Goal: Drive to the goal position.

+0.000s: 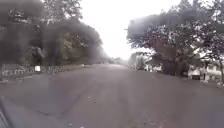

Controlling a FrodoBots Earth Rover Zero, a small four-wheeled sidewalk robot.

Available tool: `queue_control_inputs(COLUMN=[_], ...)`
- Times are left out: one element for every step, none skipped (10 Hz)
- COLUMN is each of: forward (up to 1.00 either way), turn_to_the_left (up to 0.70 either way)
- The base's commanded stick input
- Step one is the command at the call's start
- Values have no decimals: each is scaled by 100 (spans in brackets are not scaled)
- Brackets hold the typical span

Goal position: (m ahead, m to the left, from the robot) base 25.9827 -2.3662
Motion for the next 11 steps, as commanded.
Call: queue_control_inputs(forward=[100,100,100,100,100,100,100,100,100,100,100], turn_to_the_left=[0,0,0,0,0,0,0,0,0,0,0])
